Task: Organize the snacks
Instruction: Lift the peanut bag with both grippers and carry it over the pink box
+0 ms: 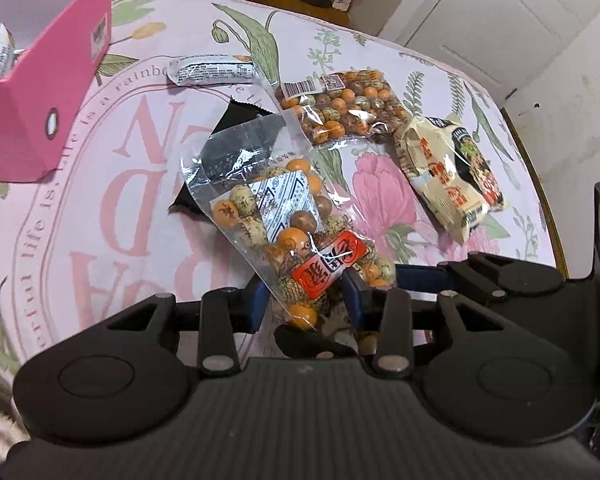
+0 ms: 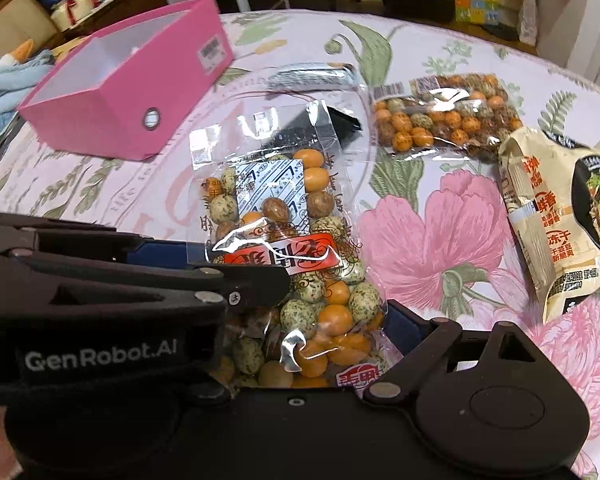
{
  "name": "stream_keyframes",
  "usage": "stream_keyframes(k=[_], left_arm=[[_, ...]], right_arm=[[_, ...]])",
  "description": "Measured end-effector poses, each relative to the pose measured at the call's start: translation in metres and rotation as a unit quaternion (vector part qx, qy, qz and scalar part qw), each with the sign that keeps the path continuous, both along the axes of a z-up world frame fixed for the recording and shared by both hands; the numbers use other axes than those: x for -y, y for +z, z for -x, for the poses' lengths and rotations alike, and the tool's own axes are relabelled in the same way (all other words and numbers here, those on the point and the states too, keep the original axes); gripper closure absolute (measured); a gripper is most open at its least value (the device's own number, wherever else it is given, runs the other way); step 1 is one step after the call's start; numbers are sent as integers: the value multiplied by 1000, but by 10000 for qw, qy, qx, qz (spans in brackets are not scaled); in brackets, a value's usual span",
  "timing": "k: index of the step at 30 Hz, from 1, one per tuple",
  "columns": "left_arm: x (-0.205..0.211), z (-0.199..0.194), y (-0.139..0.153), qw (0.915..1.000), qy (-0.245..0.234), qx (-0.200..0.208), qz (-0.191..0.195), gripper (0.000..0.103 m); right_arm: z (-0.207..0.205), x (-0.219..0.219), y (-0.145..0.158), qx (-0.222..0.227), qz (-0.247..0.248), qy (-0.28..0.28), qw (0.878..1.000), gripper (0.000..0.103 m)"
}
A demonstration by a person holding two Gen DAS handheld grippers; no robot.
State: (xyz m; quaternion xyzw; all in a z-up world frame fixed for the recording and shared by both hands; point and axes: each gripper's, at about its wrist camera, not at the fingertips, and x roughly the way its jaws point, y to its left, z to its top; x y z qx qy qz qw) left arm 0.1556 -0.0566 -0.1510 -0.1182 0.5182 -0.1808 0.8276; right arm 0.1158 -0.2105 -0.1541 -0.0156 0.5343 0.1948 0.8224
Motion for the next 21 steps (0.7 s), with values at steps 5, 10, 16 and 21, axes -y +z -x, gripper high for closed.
stream_keyframes(k=[5,10,16,21], left_arm=[[-16,22,22,9998,-174,62,88,66],[-36,41,50,9993,-126,279,203,66],[-62,59,81,9974,-112,636,309,66],[-82,64,108,9946,-84,974,338,66]], right_arm=[[22,-9,26,207,15,150,9997,10],[35,-23,57,486,74,379,9981,10],[48,-41,91,904,120,656,9937,10],[48,-60,118,1291,240,850,9877,10]])
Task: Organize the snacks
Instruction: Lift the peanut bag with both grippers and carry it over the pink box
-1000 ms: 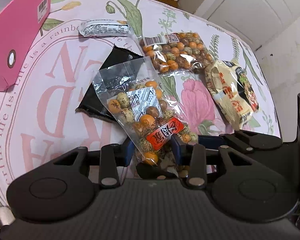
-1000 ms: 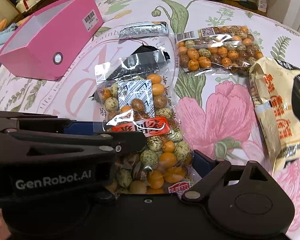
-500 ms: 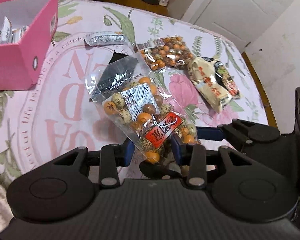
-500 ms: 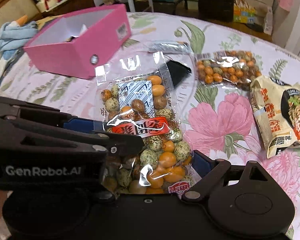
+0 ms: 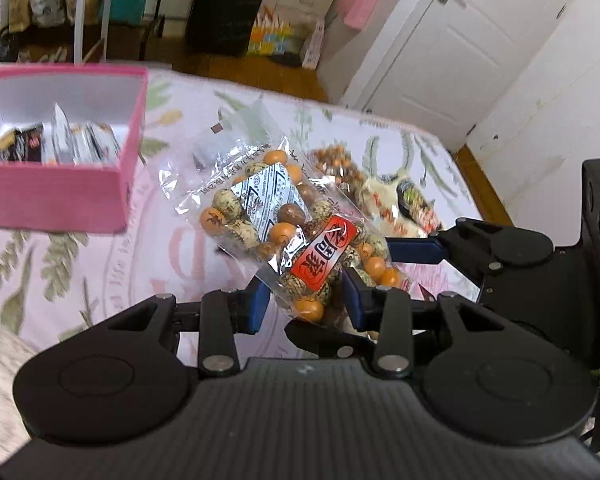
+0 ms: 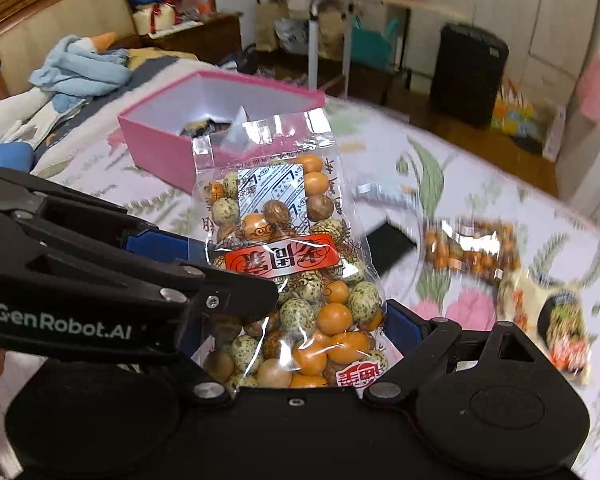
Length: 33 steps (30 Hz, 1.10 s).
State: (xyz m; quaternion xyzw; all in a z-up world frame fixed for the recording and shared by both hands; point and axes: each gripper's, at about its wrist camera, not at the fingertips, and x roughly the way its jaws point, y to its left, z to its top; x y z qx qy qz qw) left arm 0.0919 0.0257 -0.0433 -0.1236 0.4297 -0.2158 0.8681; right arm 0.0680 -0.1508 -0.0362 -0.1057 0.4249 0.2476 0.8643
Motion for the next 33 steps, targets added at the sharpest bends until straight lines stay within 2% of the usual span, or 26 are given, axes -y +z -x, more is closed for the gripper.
stream_keyframes(k=[3,10,17,23,26,30,33], left_arm=[[-16,-1,15,9997,67,245,15,67],[-61,-21,34,9978,394,485,209,67],[-111,-72,34,9907,1158,656,291,65],[-154,-135,11,9852,1579,461,474,65],[-176,-162,-8,9818,1775,250,625,66],[-196,-184,-32,9763,2006,-33,805,66],[-201,-200,-53,9729,2117,-280,883,66]], right_arm=[[-7,-16,15,199,116,145,9996,10],[-38,-62,38,555,313,524,9966,10],[-96,-119,40,957,482,1190,9871,10],[-158,-161,23,975,583,1712,9787,10],[-183,-178,10,1045,688,2131,9690,10],[-210,-195,-8,920,810,2561,9589,10],[-222,-206,-25,870,1082,2808,9497,10]])
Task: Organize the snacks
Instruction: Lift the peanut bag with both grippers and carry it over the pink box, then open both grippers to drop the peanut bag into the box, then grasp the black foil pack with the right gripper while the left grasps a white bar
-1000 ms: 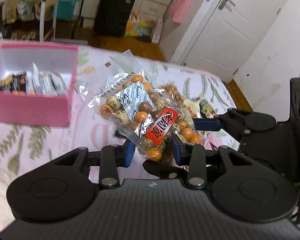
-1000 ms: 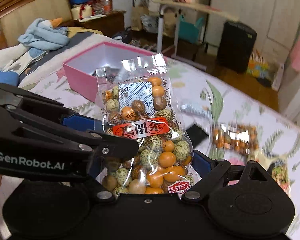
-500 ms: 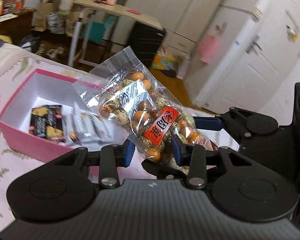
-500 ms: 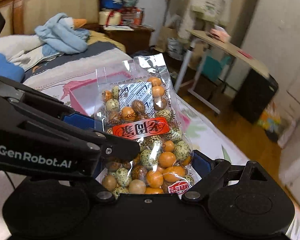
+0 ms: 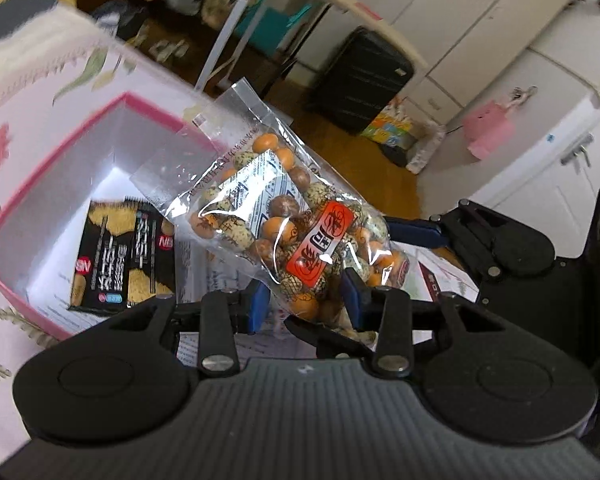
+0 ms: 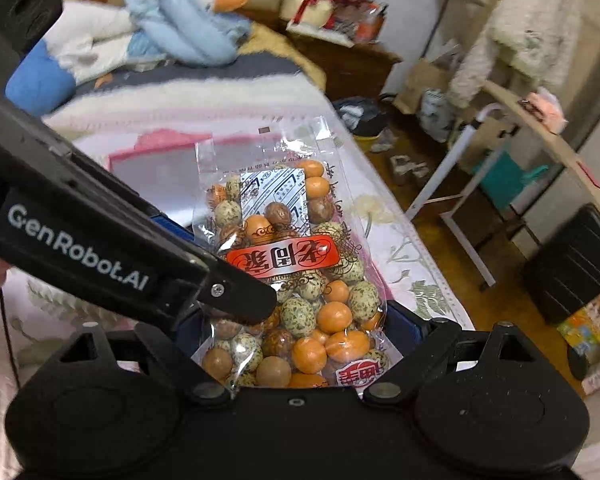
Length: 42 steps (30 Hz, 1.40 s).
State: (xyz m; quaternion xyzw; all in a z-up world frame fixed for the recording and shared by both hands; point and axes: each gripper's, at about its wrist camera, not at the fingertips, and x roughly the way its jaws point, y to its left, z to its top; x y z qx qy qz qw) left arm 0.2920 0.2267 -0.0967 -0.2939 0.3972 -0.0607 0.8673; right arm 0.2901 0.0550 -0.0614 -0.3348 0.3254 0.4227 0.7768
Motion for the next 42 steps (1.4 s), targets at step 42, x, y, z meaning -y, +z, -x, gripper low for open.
stream_keyframes(k=[42], left_arm=[[104,76,105,9749,-1619,527,-1435,59]], right_arm=[[73,200,79,-875,-1634,-2272,9560,11]])
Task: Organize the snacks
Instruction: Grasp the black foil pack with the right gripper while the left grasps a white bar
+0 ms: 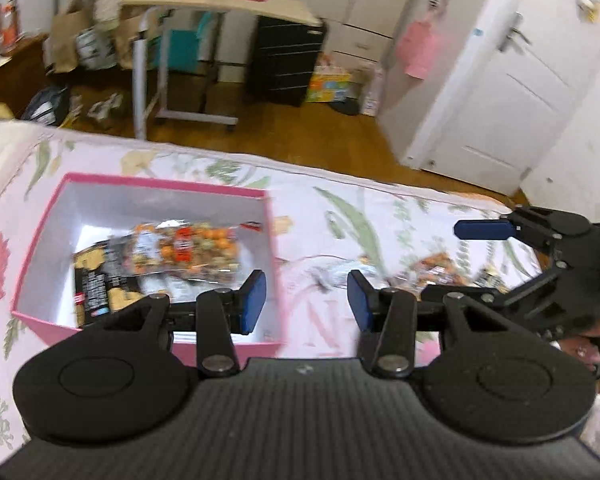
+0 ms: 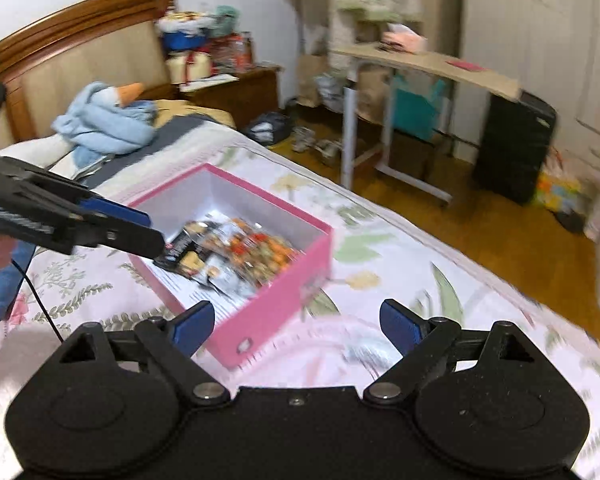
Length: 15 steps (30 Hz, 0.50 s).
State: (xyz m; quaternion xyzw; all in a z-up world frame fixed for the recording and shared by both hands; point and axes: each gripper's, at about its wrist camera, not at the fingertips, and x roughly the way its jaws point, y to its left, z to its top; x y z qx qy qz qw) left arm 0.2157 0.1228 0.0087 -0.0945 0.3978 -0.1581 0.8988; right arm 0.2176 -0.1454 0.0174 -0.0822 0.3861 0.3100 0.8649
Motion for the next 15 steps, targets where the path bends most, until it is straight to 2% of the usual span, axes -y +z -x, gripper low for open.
stream_keyframes(k=[6,10,15], left_arm=[[54,13,4,9984,-553,25,-79,59],[89,6,-10,9961,-863,-197,-25,59],[119,-14,-36,9937,-1008,-497,14,59]], right_arm=[[20,45,-9,-197,-199,-540,9981,11],[27,67,-26,-289,-310,-753,9963,19],[26,86,-51,-504,-421,-871,9940,25]])
